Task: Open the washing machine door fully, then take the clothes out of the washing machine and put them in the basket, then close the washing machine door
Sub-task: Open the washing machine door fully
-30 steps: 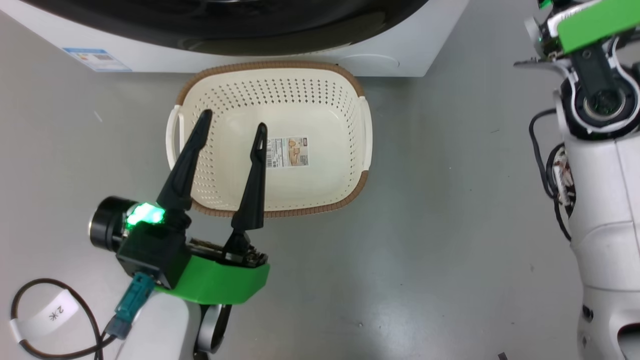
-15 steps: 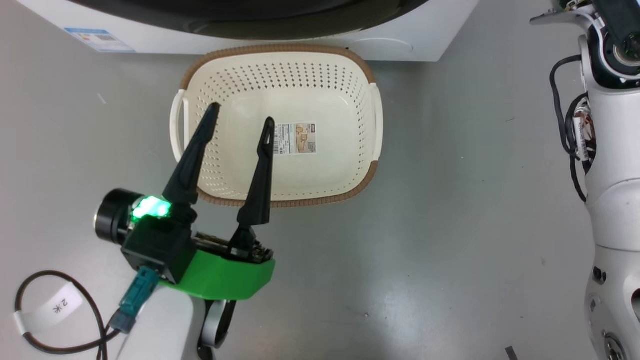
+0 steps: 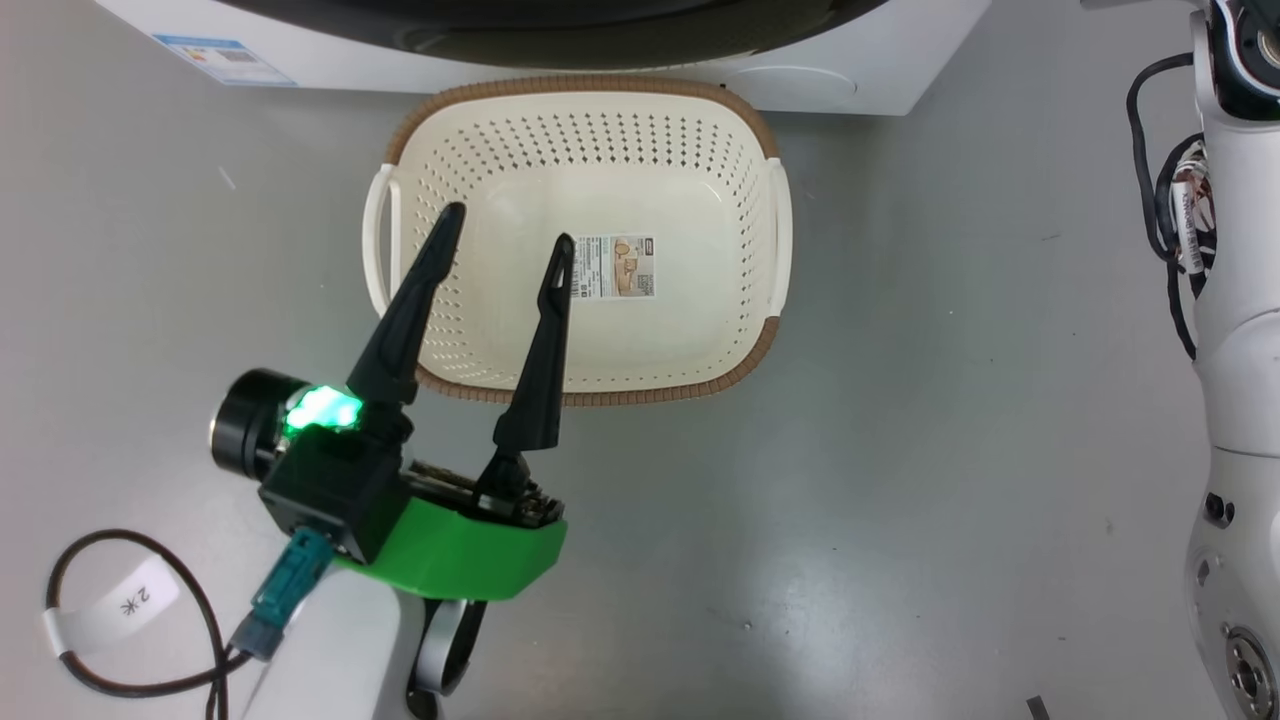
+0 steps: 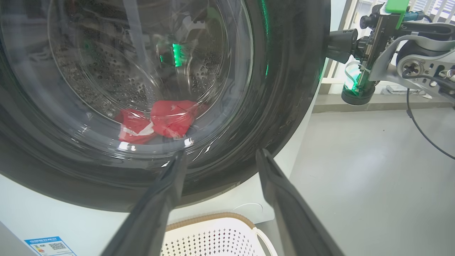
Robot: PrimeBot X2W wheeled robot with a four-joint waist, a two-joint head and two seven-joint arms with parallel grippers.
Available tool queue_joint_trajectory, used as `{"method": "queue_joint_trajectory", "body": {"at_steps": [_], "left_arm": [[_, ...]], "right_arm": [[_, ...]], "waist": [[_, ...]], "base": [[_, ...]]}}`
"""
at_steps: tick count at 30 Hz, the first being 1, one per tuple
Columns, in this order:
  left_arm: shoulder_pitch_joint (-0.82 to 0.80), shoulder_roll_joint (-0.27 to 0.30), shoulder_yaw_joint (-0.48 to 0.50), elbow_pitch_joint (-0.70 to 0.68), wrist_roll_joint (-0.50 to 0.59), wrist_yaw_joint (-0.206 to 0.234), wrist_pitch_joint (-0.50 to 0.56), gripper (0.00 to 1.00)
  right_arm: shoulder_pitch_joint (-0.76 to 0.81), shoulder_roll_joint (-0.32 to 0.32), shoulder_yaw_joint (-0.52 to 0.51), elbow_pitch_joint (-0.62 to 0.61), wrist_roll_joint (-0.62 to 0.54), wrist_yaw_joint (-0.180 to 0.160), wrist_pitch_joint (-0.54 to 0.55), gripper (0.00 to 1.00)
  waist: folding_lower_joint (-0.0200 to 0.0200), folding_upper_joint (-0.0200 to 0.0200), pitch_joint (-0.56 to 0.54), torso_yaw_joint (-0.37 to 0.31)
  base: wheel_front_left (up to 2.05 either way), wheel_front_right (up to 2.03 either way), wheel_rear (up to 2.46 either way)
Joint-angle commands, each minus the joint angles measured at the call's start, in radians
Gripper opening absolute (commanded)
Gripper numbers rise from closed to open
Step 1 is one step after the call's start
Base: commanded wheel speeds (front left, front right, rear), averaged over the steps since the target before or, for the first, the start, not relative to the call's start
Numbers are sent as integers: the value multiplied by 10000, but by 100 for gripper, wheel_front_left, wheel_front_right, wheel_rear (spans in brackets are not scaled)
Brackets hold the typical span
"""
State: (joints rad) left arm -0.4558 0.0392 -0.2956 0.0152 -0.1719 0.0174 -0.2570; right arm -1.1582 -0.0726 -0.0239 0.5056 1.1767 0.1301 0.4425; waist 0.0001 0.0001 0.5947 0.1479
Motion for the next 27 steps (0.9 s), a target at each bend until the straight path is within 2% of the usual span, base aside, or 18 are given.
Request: {"method": "queue_joint_trajectory", "body": {"at_steps": [1, 16, 27], "left_arm": [[-92, 111, 224, -174, -74, 43, -47, 100], [-188, 111, 160, -160, -288, 25, -47, 100], [-66, 111, 485, -402, -291, 361, -47, 100]], "right_arm": [[-226, 224, 34, -172, -92, 6, 141, 0], [-417, 224, 399, -225, 128, 6, 1408, 0], [-69, 224, 457, -655, 233, 6, 2098, 0]], "waist": [[-1, -1, 1, 10], [-1, -1, -98, 6], [-1, -1, -280, 56]], "base": [[0, 0, 0], [0, 0, 0], [0, 0, 0]]}}
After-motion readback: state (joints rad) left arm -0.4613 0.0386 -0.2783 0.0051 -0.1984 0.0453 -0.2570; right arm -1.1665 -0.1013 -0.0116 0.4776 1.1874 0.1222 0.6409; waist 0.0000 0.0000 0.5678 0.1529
